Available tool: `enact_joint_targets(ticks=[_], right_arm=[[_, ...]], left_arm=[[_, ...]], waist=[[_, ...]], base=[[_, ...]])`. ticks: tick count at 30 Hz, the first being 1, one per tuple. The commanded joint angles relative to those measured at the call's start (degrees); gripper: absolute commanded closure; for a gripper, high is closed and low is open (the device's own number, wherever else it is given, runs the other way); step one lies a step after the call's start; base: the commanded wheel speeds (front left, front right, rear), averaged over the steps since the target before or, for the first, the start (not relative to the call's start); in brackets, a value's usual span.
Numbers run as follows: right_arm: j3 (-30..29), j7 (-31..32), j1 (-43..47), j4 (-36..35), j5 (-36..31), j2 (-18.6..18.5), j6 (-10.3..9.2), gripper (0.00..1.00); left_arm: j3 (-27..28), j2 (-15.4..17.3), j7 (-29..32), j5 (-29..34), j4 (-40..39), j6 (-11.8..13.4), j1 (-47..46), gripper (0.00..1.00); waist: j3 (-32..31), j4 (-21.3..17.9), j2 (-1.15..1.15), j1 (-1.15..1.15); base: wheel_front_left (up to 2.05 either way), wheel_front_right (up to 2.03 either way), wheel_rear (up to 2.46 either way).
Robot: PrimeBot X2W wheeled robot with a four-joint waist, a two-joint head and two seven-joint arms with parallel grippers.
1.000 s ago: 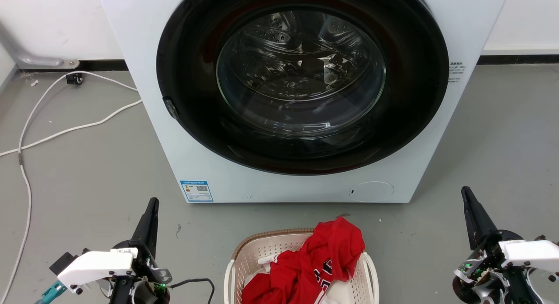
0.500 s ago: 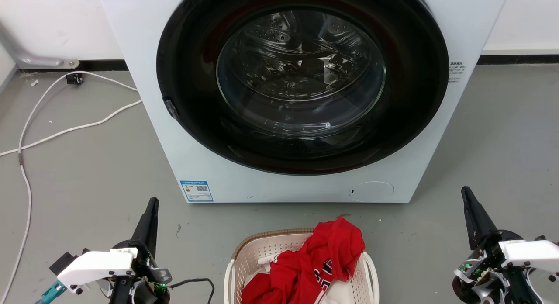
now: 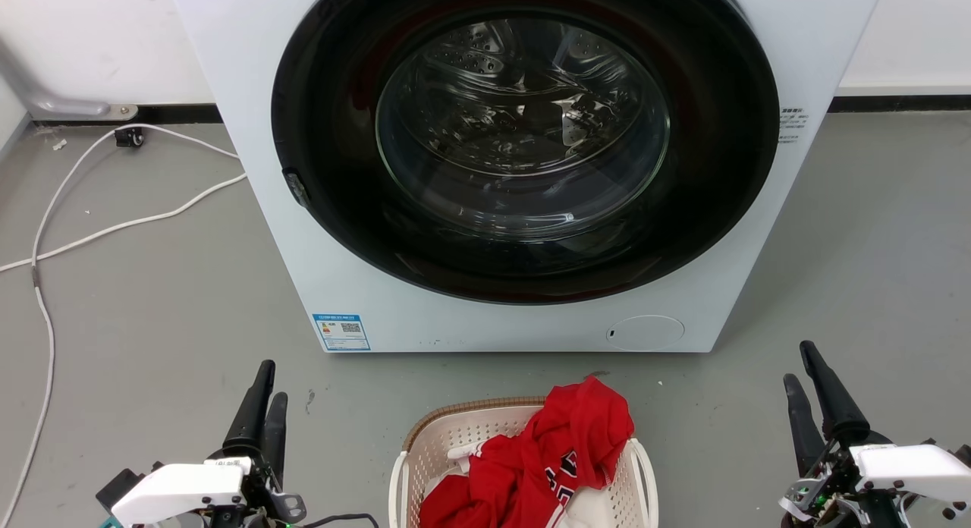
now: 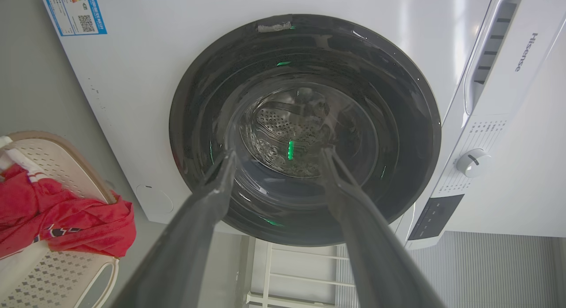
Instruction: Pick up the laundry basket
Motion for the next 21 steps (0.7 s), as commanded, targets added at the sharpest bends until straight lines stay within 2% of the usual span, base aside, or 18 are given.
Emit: enact_joint_targets(ticks=[1, 12, 19, 20, 21], right_arm=[[0.3, -0.5, -0.5, -1.4, -0.6, -0.2, 0.07, 0.00], [1.2, -4.4, 0.3, -2.6, -7.3, -0.2, 0.08, 0.00], [-0.6, -6.0, -0.3, -3.8, -18.1, -0.2, 0.08, 0.00], [-0.9, -6.6, -0.5, -5.0, -23.7, -0.2, 0.09, 0.00], [-0.8, -6.8, -0.6, -5.6, -25.5, -0.2, 0.09, 0.00]], left_arm=[[-0.2, 0.2, -0.5, 0.6, -1.4, 0.0, -0.4, 0.00], [1.0, 0.2, -4.3, 6.8, -2.9, -0.1, 0.9, 0.00], [3.6, 0.2, -5.9, 12.7, -4.4, 0.5, 0.7, 0.00], [3.9, 0.2, -6.6, 15.8, -5.9, 1.2, 0.7, 0.00], [3.9, 0.2, -6.8, 16.9, -6.6, 1.5, 0.8, 0.00]], waist=[[0.0, 0.0, 0.00, 0.00], [-0.1, 0.0, 0.00, 0.00], [0.0, 0.0, 0.00, 0.00], [0.1, 0.0, 0.00, 0.00], [0.1, 0.0, 0.00, 0.00]], base=[[0.00, 0.00, 0.00], [0.00, 0.00, 0.00], [0.00, 0.00, 0.00], [0.00, 0.00, 0.00], [0.00, 0.00, 0.00]])
